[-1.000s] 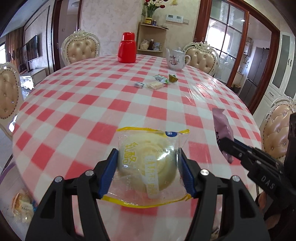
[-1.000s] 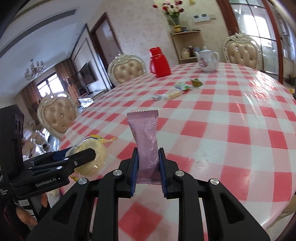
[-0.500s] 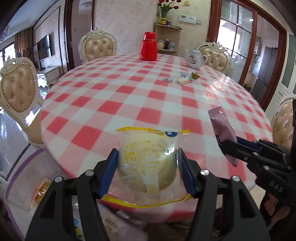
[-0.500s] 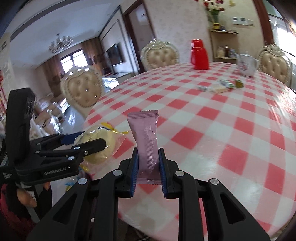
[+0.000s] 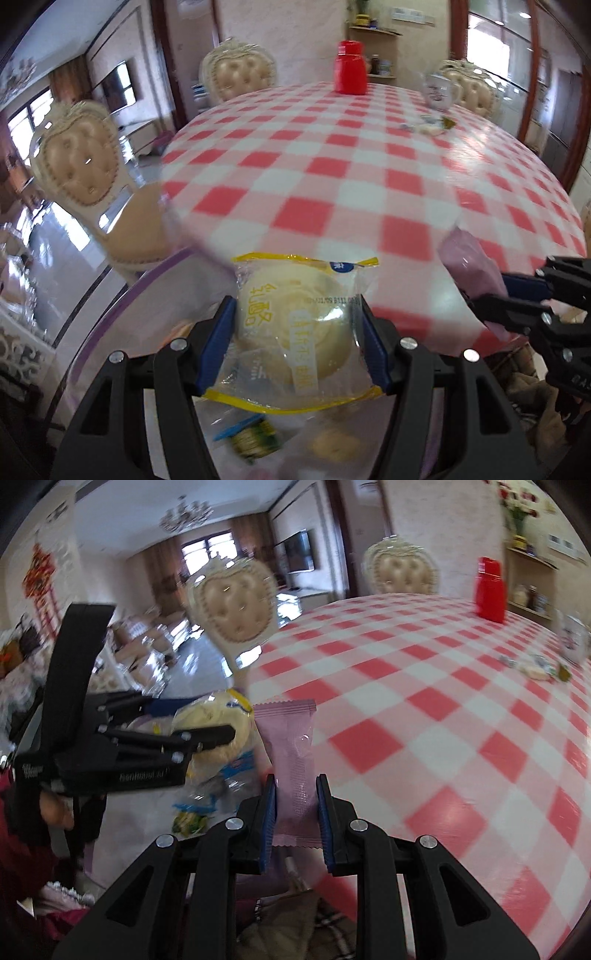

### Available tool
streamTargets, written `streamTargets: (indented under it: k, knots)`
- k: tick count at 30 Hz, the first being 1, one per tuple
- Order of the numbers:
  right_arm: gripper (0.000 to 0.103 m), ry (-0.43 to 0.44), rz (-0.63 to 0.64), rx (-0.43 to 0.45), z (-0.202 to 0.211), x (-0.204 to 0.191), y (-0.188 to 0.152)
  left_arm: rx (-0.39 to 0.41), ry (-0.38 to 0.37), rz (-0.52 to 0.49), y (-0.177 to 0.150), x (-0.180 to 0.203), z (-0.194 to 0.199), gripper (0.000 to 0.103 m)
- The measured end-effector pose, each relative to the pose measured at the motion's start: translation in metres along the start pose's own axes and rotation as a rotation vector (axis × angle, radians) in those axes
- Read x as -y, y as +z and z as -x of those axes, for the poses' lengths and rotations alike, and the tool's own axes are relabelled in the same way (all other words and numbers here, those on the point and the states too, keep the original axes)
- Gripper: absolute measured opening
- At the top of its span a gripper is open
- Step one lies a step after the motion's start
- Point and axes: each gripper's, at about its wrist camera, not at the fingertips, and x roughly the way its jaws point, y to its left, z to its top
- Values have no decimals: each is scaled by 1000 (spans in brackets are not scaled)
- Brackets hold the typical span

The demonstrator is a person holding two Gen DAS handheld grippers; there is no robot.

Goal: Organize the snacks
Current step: 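Carry the bun and pink bar over the clear container and open both tools, then move both open tools back over the table snacks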

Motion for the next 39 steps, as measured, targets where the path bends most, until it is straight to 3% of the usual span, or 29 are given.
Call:
streamTargets:
  k: [7, 10, 17, 18, 20, 21, 22, 23, 30, 36, 39]
  knots:
    - [21, 81, 144, -84, -31, -47, -4, -57, 58, 85, -17, -58, -9, 63]
    - [21, 106, 201, -112, -40, -65, -8, -45, 79, 89, -18, -70, -6, 55]
    - [22, 170, 309, -141, -48, -94, -18, -40, 101, 106, -22, -82, -6, 55]
    - [25, 173, 318, -131, -46, -96, -18, -39, 98, 107, -22, -83, -6, 57]
    - [30, 176, 320, -116, -43, -96, -17, -32, 115, 104, -21, -82, -6, 78]
    - [42, 180, 313, -107, -41, -94, -16, -21, 120, 102, -20, -80, -4, 87]
    - [50, 177, 304, -98, -39, -92, -15, -20, 120, 101, -19, -78, -4, 89]
    - [61, 172, 288, -88, -36, -88, -14, -23, 117, 99, -19, -76, -5, 89]
    - [70, 106, 117, -13, -8, -26, -1, -33, 136, 52, -10, -56, -10, 97]
    - [78, -30, -80, 87, 30, 64, 9, -31, 133, -31, 16, -20, -20, 100]
    - [80, -116, -159, 113, 46, 106, 6, -40, 88, -89, 40, 17, -34, 100]
